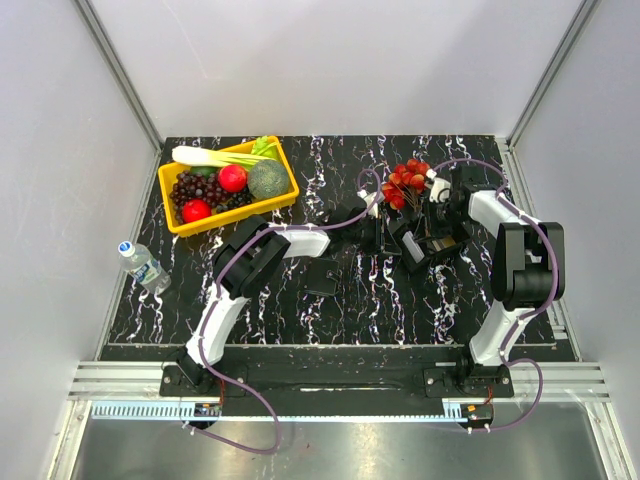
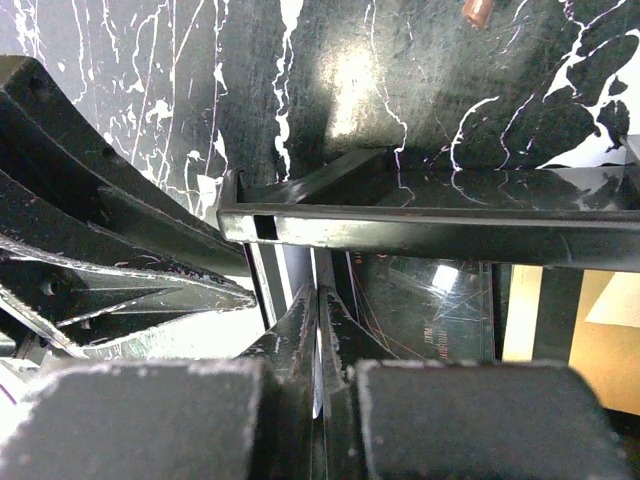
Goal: Put the credit cards into the card holder
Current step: Pick up the credit card from the storage box.
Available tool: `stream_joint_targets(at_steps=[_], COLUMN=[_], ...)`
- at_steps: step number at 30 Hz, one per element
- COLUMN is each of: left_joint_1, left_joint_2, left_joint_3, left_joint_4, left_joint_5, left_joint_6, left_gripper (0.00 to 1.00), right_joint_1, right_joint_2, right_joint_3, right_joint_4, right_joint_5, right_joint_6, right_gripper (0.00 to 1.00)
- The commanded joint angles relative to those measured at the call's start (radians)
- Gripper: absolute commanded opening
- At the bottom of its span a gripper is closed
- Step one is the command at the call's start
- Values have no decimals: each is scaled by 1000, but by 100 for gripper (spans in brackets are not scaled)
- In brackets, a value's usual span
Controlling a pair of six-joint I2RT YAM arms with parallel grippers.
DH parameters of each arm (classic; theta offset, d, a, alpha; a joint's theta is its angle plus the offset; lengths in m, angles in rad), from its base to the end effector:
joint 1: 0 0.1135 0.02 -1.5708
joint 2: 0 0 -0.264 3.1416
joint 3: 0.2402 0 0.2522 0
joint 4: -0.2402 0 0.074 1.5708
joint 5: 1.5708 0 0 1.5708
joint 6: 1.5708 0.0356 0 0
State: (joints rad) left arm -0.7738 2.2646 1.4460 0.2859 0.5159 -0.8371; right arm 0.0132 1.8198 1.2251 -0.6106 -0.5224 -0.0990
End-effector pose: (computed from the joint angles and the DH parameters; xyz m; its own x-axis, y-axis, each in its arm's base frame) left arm 0.3385 -0.3553 0.1253 -0.9205 -0.0038 -0.3908 0.3408 0.4813 -0.8076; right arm 0.3588 0.0225 0.1839 -0.9105 -0.0977 -0.4017 -0.2811 0.8588 0.4284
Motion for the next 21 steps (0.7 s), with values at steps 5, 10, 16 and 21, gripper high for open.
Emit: stream_joint_targets(at_steps=[5,10,16,21], left_joint_1=[1,1,1,1], left_joint_2=[-4,-5,-4,-4], left_joint_3=[4,1,1,-2], left_joint_4=[73,73,81,82], left_joint_5=[38,39,39,39], left_joint_6=[-14,-13,-17,-19], left_gripper=[24,24,24,24], right_joint_1=[39,47,57,111], right_joint_2=[25,23,-48,-129], right_joint_3=[36,47,18,-24], right_joint_4=[-49,-54,-11,43], right_joint_5=[-14,38,114,238], right_joint_6=[-18,-15,4,5], right_gripper=[9,1,0,0])
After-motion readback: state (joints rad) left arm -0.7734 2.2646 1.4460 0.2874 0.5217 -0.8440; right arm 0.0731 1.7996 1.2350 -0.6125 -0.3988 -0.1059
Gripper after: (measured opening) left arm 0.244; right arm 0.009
